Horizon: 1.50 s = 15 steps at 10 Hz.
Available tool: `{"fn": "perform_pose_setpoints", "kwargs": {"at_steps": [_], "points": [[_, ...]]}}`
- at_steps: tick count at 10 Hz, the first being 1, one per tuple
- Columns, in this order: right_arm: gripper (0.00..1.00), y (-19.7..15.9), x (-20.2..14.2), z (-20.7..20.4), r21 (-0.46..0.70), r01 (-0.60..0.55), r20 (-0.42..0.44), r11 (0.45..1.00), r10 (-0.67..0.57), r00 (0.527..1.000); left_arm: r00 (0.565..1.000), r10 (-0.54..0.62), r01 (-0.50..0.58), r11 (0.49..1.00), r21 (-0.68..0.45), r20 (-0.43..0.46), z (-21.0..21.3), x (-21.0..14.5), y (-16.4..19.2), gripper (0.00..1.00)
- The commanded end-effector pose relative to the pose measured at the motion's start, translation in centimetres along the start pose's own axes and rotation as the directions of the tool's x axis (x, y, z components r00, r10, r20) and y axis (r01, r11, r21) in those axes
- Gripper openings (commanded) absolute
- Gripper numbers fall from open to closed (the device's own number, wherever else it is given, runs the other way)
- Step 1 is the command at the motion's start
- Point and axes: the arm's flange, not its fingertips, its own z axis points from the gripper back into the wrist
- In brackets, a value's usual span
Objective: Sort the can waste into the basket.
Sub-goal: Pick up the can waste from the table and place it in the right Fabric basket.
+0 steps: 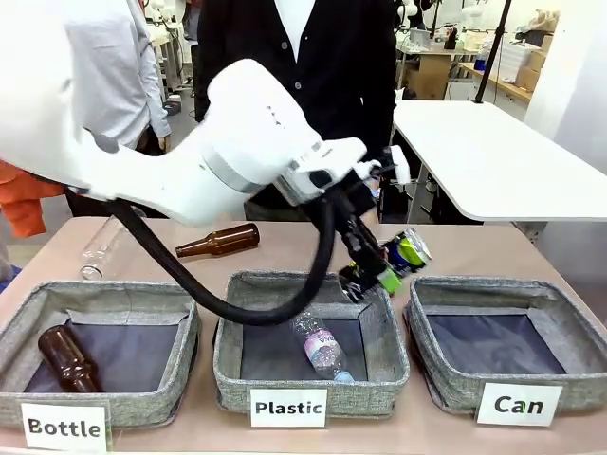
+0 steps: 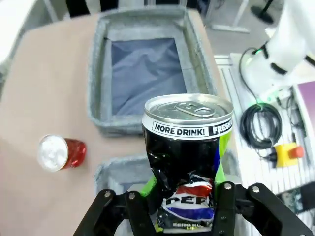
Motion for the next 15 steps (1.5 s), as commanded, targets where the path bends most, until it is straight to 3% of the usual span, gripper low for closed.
{"fn": "perform_pose_setpoints", "kwargs": {"at_steps": [1, 2, 5, 6, 7, 9, 10, 13, 15], "points": [[1.00, -0.2, 0.1, -0.2, 0.026, -0.022, 0.025, 0.999, 0.021, 0.999, 0.998, 0.035, -0.035, 0.999, -0.010, -0.048, 1.1, -1.5, -0.5, 0.00], [1.00, -0.2, 0.1, -0.2, 0.026, -0.022, 0.025, 0.999, 0.021, 0.999, 1.000, 0.000, 0.000, 1.000, 0.000, 0.000, 0.0, 0.0, 0.0, 0.00], [1.00, -0.2, 0.1, -0.2, 0.026, -0.022, 0.025, 0.999, 0.021, 0.999, 1.000, 0.000, 0.000, 1.000, 0.000, 0.000, 0.0, 0.0, 0.0, 0.00], [1.00, 0.0, 0.0, 0.0, 0.000, 0.000, 0.000, 1.000, 0.000, 1.000, 1.000, 0.018, -0.018, 1.000, -0.002, -0.004, -0.4, -0.1, 0.1, 0.41], [1.00, 0.7, 0.4, 2.4, -0.035, 0.043, -0.105, 0.998, -0.046, 0.993, 0.997, -0.071, 0.072, 0.997, -0.012, 0.017, -2.8, 2.6, -0.7, 0.41], [1.00, -0.1, 0.5, 6.5, -0.166, 0.008, -0.175, 0.986, -0.037, 0.984, 0.978, -0.207, 0.206, 0.978, -0.039, -0.018, -8.7, 10.1, -0.4, 0.41], [1.00, -0.8, 0.1, 8.9, -0.193, 0.017, -0.167, 0.981, -0.050, 0.985, 0.972, -0.230, 0.230, 0.973, 0.004, -0.058, -11.5, 13.2, 0.4, 0.41], [1.00, -3.5, -1.4, 14.3, -0.169, 0.057, -0.066, 0.984, -0.069, 0.995, 0.949, -0.286, 0.285, 0.958, -0.029, -0.130, -18.5, 20.0, 2.9, 0.41], [1.00, -2.6, -1.7, 13.7, -0.205, 0.058, -0.072, 0.977, -0.074, 0.995, 0.950, -0.259, 0.263, 0.965, 0.002, -0.172, -19.2, 21.3, 3.9, 0.41]]}}
